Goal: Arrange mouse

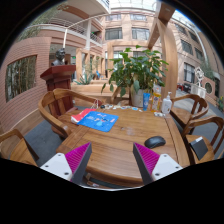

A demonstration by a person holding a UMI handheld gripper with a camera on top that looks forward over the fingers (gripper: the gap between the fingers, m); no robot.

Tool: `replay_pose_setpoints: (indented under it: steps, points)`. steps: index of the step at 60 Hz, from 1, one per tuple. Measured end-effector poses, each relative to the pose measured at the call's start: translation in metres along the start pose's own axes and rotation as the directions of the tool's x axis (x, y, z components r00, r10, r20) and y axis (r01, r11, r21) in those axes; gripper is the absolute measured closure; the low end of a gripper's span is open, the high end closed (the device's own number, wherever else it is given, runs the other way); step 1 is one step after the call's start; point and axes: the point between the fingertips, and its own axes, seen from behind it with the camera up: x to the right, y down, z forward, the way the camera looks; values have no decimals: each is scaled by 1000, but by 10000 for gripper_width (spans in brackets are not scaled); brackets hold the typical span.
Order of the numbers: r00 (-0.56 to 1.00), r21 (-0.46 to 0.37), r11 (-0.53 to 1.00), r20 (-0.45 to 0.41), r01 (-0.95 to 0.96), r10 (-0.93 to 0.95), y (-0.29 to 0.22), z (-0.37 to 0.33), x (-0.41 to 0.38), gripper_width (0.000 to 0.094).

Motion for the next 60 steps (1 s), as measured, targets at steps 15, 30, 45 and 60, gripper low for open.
replay_pose_setpoints:
  steps: [15, 30, 45, 60]
  points:
    - [991, -102, 991, -115, -87, 75, 61, 38, 67, 84]
    - [957, -140, 971, -246, -193, 155, 90, 102, 149, 81]
    - [936, -169, 952, -289, -255, 199, 93, 181, 186, 83]
    - [915, -176, 946, -352, -272, 198, 79, 226, 216, 81]
